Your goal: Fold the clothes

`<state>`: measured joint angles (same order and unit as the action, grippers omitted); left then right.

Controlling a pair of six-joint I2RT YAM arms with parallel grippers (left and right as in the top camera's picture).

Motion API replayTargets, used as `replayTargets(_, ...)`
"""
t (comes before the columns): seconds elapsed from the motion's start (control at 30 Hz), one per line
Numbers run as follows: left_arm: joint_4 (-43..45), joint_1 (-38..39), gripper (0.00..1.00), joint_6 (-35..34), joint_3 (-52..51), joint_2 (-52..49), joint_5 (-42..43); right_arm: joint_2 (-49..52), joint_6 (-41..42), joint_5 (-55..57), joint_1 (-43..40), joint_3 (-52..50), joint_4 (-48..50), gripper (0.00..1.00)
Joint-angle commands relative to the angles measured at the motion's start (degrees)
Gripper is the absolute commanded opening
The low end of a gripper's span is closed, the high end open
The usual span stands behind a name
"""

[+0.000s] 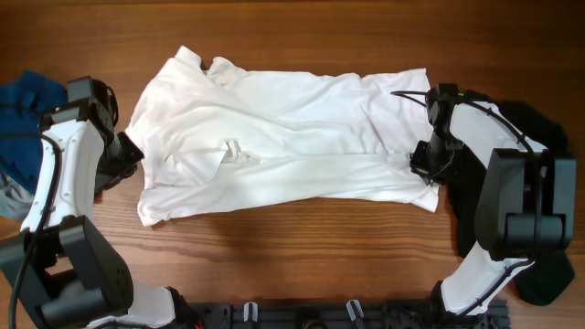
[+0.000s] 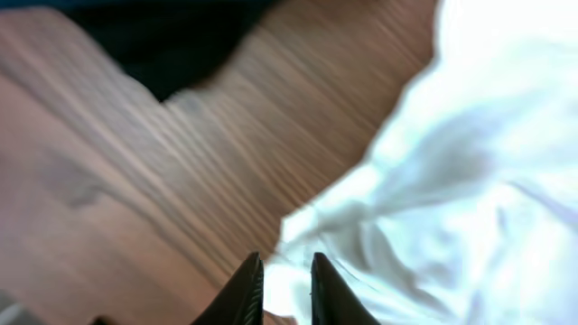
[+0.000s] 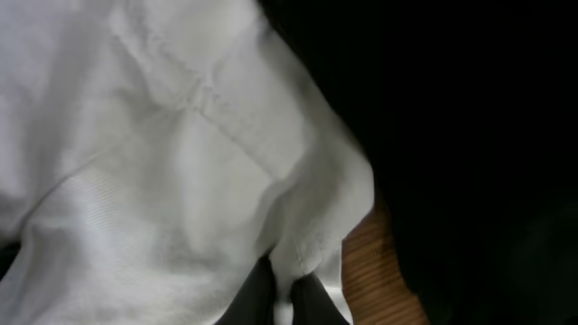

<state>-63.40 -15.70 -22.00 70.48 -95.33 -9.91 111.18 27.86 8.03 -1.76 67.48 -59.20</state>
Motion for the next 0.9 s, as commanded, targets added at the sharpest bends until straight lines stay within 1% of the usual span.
replayTargets(0.0, 0.66, 0.22, 0.25, 3.85, 0.83, 0.83, 7.98, 1.38, 3.58, 3.5, -0.24, -2.67, -0.13, 0.16)
replayTargets(0.03, 1.14, 0.22, 0.29, 3.82, 0.83, 0.83, 8.07, -0.35, 3.56, 3.48, -0.24, -2.25, -0.24, 0.18)
replayTargets(0.07, 1.81, 0.22, 0.34, 4.07, 0.83, 0.83, 8.61, -1.6, 3.52, 3.43, -0.24, -1.9, -0.24, 0.29)
replayTargets(0.1, 3.8, 0.22, 0.35, 5.99, 0.83, 0.83, 11.45, -3.61, 2.36, 2.89, -0.24, -1.25, -0.17, 0.39)
replayTargets(0.13, 5.75, 0.22, 0.41, 7.65, 0.85, 0.83, 14.43, -5.33, 0.59, 2.01, -0.24, -0.66, 0.2, 0.41)
replayTargets(0.17, 9.35, 0.22, 0.44, 9.46, 1.03, 0.83, 19.43, -7.8, -2.43, 0.48, -0.24, 0.28, 1.16, 0.46)
replayTargets(0.2, 11.54, 0.22, 0.47, 9.64, 1.38, 0.83, 21.88, -9.33, -4.33, -0.72, -0.24, 0.94, 1.73, 0.49)
replayTargets(0.27, 16.09, 0.22, 0.49, 9.62, 2.56, 0.83, 25.35, -12.5, -7.45, -2.29, -0.24, 2.38, 2.86, 0.53)
replayTargets(0.33, 21.11, 0.28, 0.54, 9.57, 5.09, 0.26, 27.3, -15.58, -9.9, -3.89, -0.24, 3.8, 3.78, 0.67)
replayTargets(0.37, 22.14, 0.48, 0.54, 9.6, 7.17, -0.57, 27.26, -16.68, -11.37, -5.27, -0.24, 4.17, 4.24, 0.7)
replayTargets(0.43, 23.63, 1.03, 0.56, 9.64, 11.06, -2.75, 27.26, -18.51, -14.49, -8.74, -0.24, 4.74, 5.01, 0.72)
replayTargets(0.47, 24.57, 1.44, 0.59, 9.73, 12.87, -4.09, 27.23, -19.19, -15.69, -10.43, -0.24, 4.92, 5.18, 0.72)
replayTargets(0.5, 25.62, 1.88, 0.65, 9.9, 14.6, -5.55, 27.26, -19.74, -16.06, -11.61, -0.24, 4.94, 5.25, 0.72)
replayTargets(0.57, 27.8, 3.06, 0.68, 10.58, 18.43, -9.64, 27.3, -20.28, -16.09, -13.14, -0.24, 4.94, 5.03, 0.72)
replayTargets(0.7, 32.48, 5.49, 0.79, 11.56, 25.16, -19.28, 27.26, -20.28, -15.87, -14.32, -0.24, 4.94, 4.7, 0.72)
replayTargets(0.73, 35.28, 6.34, 0.8, 11.65, 26.8, -22.97, 27.26, -20.28, -15.87, -14.62, -0.22, 4.94, 4.7, 0.72)
replayTargets(0.87, 42.71, 7.48, 0.82, 12.0, 27.04, -29.38, 27.04, -20.28, -15.85, -14.62, -0.09, 4.94, 4.35, 0.72)
